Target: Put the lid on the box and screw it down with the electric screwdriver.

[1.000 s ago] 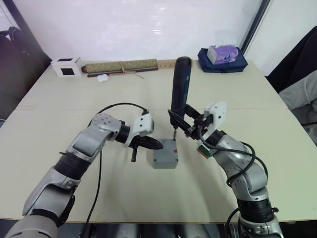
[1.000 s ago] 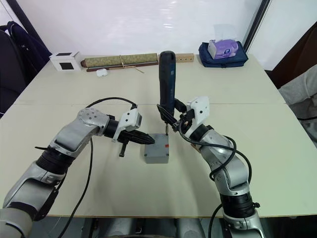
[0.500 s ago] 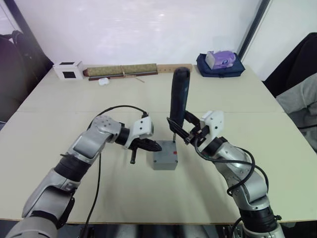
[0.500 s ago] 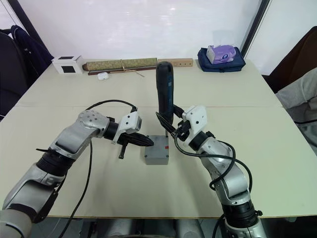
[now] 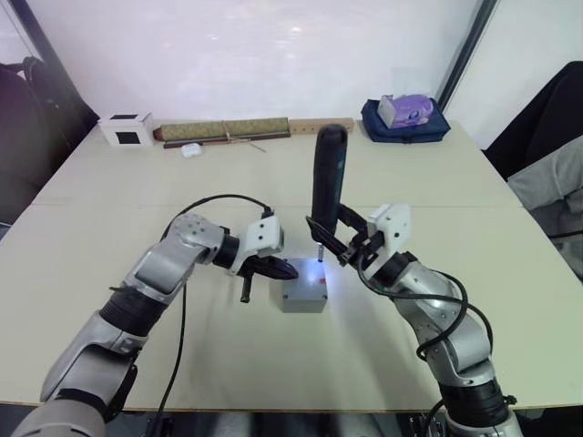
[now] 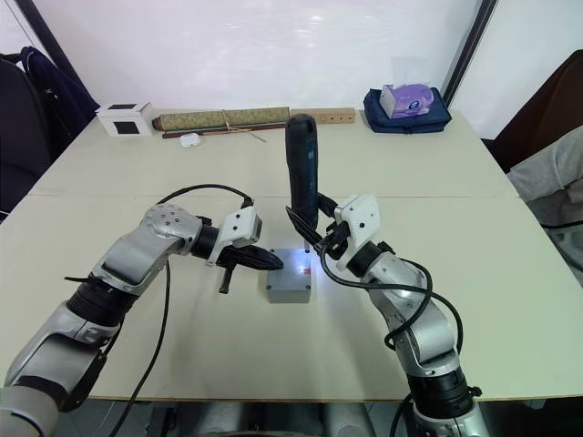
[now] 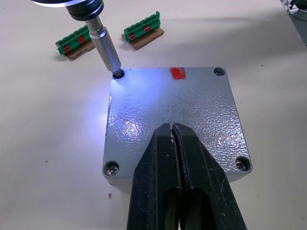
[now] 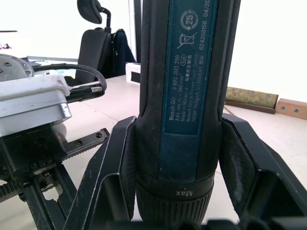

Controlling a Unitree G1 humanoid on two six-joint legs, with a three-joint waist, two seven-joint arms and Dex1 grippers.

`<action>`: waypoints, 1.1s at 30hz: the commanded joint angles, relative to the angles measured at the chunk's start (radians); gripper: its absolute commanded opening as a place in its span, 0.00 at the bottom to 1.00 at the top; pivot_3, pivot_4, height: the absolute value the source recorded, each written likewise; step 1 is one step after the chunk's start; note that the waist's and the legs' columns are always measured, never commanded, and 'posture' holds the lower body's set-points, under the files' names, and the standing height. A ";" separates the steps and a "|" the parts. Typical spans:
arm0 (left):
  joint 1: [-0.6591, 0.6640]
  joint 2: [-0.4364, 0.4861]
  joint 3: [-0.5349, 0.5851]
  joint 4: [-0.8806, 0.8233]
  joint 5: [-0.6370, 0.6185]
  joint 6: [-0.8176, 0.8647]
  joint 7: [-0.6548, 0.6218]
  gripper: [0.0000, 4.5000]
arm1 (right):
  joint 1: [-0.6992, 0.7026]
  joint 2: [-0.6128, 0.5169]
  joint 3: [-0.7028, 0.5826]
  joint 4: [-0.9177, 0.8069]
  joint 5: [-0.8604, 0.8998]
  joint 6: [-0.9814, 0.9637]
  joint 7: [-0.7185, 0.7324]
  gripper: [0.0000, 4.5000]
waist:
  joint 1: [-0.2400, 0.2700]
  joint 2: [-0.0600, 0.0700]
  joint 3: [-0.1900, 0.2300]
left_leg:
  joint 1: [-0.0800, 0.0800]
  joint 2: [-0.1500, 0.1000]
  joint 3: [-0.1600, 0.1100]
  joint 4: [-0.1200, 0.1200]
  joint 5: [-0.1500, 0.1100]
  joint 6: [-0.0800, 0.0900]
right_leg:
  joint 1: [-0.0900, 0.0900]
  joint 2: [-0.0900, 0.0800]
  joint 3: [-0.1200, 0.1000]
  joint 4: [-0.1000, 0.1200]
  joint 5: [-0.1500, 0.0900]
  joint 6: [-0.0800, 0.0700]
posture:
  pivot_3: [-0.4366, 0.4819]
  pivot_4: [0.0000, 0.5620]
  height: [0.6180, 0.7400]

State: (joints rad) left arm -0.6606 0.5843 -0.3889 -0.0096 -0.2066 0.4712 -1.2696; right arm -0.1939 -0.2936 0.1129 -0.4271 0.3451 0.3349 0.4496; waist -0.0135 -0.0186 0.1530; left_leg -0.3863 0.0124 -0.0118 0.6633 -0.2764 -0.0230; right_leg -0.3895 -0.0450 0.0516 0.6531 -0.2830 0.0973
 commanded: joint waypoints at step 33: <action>0.023 0.006 0.057 -0.189 -0.153 0.093 -0.023 0.00 | -0.255 -0.681 -0.597 0.339 1.023 1.280 -0.518 0.40 | -0.003 0.014 0.019 | -0.023 0.001 0.001 -0.001 -0.001 0.002 | -0.022 -0.001 0.000 -0.004 0.002 0.003 | 0.48 0.27 1.00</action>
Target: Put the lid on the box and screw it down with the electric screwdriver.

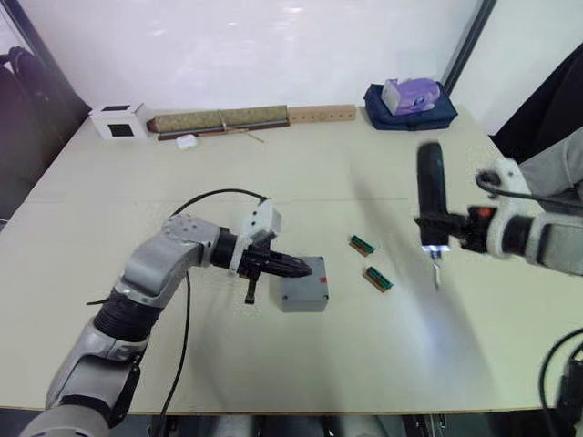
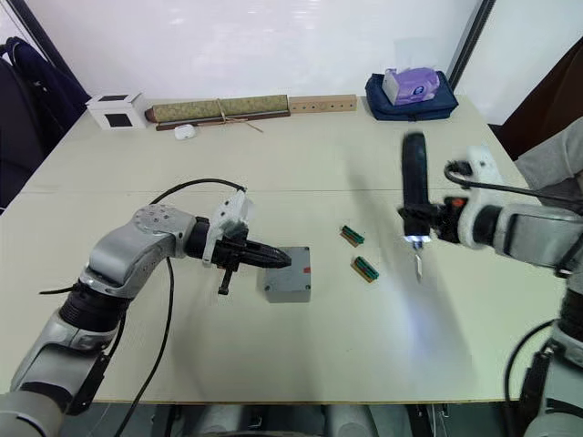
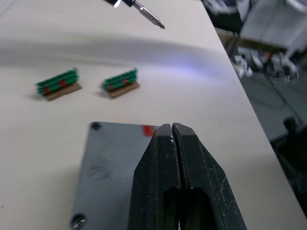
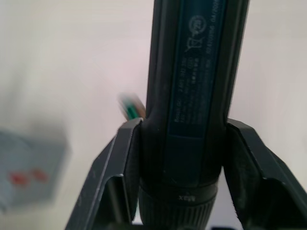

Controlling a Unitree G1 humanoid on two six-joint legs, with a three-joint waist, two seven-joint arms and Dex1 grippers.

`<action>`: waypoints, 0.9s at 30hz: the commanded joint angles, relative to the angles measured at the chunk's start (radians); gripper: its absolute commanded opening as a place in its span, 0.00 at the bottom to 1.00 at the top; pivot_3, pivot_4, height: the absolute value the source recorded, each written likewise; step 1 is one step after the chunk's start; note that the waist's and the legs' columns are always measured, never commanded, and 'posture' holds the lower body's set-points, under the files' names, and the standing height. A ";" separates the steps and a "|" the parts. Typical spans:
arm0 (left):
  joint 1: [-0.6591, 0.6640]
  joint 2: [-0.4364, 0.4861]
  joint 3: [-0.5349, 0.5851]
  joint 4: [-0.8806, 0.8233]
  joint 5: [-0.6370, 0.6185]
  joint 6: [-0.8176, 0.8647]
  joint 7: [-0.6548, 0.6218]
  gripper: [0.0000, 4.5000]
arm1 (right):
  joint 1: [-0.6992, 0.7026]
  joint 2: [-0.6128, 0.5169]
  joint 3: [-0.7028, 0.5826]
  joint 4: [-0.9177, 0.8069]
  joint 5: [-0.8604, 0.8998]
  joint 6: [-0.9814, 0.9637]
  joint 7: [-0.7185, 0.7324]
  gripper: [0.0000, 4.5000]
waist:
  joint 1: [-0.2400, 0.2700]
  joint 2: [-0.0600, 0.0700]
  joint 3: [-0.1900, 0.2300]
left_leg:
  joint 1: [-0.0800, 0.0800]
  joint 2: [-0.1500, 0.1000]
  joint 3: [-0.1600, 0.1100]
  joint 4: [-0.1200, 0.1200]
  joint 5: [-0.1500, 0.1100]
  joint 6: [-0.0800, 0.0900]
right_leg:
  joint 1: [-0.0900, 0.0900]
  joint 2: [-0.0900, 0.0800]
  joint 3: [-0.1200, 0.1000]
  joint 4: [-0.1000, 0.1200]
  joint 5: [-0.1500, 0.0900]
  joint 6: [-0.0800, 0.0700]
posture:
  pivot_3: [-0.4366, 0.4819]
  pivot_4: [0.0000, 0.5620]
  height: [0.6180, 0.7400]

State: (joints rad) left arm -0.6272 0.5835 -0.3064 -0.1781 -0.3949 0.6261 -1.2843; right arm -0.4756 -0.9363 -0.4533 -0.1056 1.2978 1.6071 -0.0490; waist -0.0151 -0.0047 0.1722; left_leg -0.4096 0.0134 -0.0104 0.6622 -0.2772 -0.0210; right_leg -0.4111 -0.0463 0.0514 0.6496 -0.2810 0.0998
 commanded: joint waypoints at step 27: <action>0.014 0.036 0.000 -0.067 0.046 -0.091 0.048 0.00 | 0.132 -0.111 0.139 0.065 -0.306 -0.077 0.276 0.98 | 0.002 -0.003 0.001 | 0.001 -0.001 0.003 0.002 0.000 0.000 | 0.002 0.001 0.001 -0.001 0.001 0.002 | 0.48 0.27 1.00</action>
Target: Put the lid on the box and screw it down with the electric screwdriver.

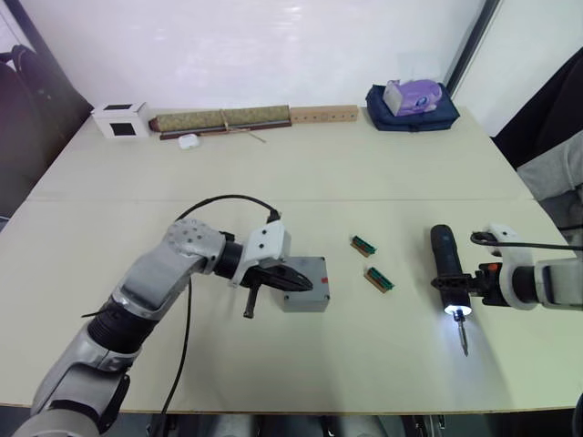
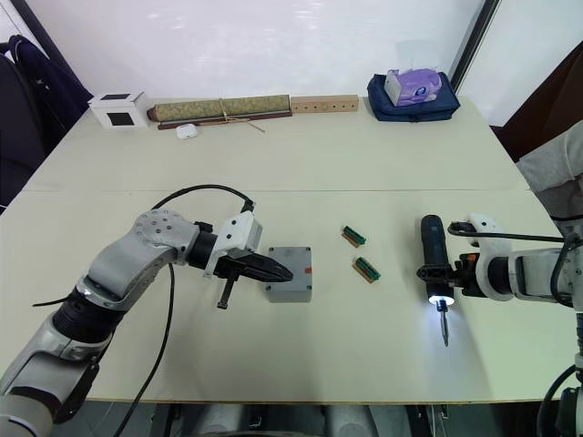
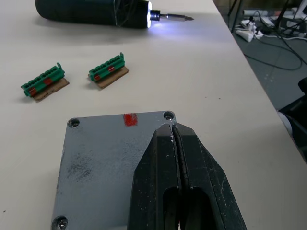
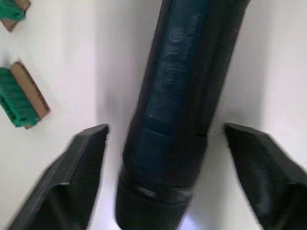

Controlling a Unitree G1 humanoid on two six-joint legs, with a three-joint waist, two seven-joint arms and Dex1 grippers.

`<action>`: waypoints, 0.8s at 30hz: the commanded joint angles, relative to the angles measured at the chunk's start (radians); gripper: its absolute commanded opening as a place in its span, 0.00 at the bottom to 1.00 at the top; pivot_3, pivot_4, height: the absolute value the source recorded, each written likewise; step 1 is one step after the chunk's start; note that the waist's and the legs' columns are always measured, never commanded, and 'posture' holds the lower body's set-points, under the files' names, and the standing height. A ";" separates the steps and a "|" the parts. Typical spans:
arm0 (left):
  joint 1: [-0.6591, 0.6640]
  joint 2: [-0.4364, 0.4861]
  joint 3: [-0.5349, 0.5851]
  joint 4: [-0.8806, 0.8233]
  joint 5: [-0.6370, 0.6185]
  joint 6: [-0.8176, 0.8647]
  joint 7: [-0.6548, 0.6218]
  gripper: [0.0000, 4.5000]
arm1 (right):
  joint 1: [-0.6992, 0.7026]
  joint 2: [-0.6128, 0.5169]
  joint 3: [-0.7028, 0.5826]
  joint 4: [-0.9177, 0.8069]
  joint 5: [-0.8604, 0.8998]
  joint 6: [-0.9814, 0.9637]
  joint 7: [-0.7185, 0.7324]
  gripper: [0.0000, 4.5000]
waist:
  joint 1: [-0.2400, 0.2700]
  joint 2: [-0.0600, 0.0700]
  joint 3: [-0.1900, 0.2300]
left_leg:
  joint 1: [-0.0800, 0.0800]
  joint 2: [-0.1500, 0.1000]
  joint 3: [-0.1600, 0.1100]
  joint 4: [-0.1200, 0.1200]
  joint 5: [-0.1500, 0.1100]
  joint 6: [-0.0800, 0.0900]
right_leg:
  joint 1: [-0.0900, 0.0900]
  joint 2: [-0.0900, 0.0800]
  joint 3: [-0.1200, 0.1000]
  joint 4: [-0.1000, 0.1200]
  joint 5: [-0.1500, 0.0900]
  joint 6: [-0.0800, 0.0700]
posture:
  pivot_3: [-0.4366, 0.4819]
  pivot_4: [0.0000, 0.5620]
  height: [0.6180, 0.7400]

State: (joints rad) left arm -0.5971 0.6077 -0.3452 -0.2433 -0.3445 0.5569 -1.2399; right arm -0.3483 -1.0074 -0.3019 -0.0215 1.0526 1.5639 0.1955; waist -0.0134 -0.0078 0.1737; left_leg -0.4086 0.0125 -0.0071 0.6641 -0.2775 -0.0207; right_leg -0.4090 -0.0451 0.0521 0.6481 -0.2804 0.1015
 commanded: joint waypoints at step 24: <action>0.603 0.385 0.313 -0.263 -0.198 0.191 0.039 0.00 | 0.700 0.100 -0.331 -0.752 0.214 -0.352 0.595 0.98 | 0.005 -0.003 0.001 | 0.002 0.003 -0.003 0.000 -0.001 0.002 | 0.002 -0.003 0.000 -0.001 -0.002 -0.002 | 0.48 0.27 1.00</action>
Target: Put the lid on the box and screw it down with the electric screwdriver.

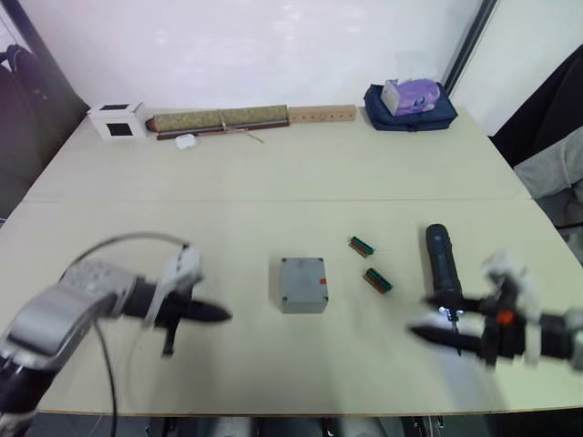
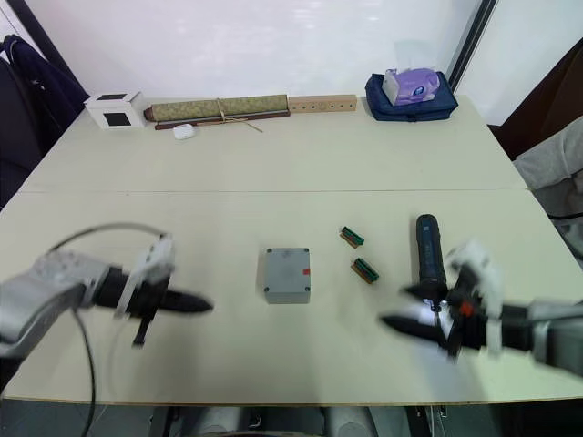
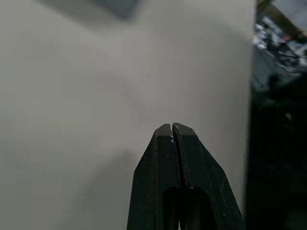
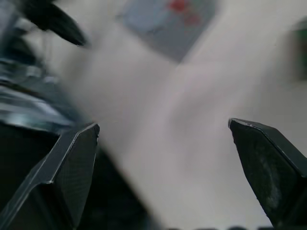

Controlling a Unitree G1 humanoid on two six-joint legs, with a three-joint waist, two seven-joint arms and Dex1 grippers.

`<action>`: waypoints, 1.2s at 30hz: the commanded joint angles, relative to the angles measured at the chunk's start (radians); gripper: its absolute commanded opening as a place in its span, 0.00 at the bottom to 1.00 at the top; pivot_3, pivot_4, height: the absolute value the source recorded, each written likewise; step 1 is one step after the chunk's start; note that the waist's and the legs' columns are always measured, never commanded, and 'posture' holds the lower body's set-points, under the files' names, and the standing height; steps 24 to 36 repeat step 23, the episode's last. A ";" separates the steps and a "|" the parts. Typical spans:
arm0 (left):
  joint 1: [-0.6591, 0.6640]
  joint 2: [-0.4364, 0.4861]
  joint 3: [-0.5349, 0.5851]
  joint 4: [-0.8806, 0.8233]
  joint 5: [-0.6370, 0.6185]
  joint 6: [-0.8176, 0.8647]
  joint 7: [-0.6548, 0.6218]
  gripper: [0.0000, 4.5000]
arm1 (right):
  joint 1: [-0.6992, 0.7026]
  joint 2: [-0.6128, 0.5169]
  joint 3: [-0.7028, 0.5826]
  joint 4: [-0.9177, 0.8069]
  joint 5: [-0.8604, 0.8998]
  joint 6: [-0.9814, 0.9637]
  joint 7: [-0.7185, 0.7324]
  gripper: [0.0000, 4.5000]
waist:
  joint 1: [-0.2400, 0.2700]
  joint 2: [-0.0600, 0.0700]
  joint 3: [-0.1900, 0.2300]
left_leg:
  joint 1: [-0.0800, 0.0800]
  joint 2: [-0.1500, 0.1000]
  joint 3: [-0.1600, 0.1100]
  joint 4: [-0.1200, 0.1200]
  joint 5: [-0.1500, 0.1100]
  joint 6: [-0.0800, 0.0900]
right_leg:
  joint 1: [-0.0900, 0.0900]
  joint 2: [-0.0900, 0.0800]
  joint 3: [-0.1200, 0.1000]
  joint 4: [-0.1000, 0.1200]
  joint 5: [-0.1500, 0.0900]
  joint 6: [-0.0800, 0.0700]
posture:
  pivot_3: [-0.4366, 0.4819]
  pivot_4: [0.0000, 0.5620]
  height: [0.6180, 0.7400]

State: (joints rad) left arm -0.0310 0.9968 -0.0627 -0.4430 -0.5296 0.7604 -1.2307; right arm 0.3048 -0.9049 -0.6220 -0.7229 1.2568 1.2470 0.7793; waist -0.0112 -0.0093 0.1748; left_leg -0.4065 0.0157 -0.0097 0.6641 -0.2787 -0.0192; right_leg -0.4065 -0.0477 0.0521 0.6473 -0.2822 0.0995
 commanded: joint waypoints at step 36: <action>0.121 -0.003 0.059 -0.147 -0.204 0.130 0.109 0.00 | 0.104 -0.041 0.175 -0.042 -0.120 -0.195 0.032 0.98 | -0.001 -0.004 -0.001 | 0.002 0.000 0.001 0.001 0.000 -0.001 | 0.002 0.001 0.000 -0.001 -0.001 -0.002 | 0.48 0.27 1.00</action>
